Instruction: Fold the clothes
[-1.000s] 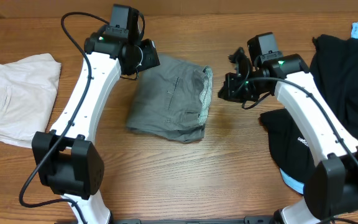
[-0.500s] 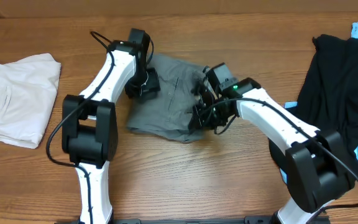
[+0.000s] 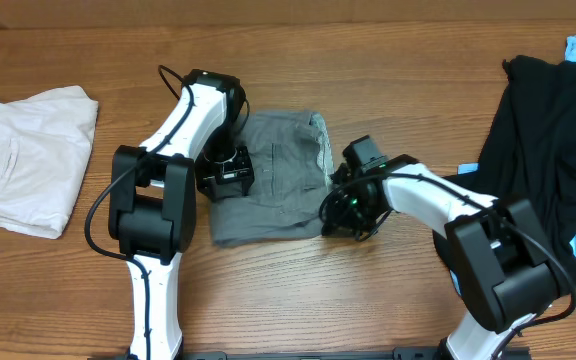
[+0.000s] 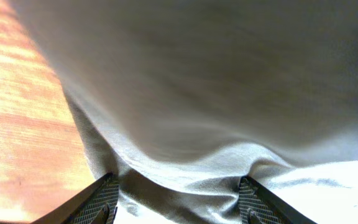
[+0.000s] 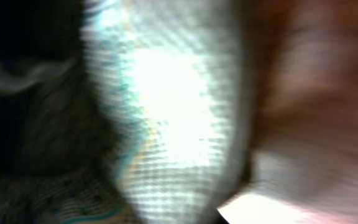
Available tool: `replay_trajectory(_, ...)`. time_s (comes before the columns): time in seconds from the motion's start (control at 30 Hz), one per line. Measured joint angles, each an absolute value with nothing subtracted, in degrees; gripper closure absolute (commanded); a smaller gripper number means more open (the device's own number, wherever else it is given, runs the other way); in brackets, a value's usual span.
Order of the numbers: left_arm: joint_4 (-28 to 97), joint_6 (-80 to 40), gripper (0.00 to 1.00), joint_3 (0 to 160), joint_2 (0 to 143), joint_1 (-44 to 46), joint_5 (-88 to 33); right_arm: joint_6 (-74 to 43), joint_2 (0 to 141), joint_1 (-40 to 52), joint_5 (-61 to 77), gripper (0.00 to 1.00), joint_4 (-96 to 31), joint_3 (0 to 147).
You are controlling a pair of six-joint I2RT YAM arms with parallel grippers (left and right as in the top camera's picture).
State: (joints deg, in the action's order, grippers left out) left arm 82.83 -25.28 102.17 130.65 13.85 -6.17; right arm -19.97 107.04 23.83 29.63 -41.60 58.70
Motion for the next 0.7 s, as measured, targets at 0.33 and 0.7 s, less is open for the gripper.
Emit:
replay_trajectory(0.33,79.7,-25.6,0.33,102.0,128.2,16.8,-6.4,-16.1,107.3,10.1,24.8,0.94,-45.8,64.6)
replay_trajectory(0.7,50.5,-25.8,0.28,102.9,112.3,13.9,0.4,-11.3,107.3,11.9,34.9,0.94,-54.6,79.6)
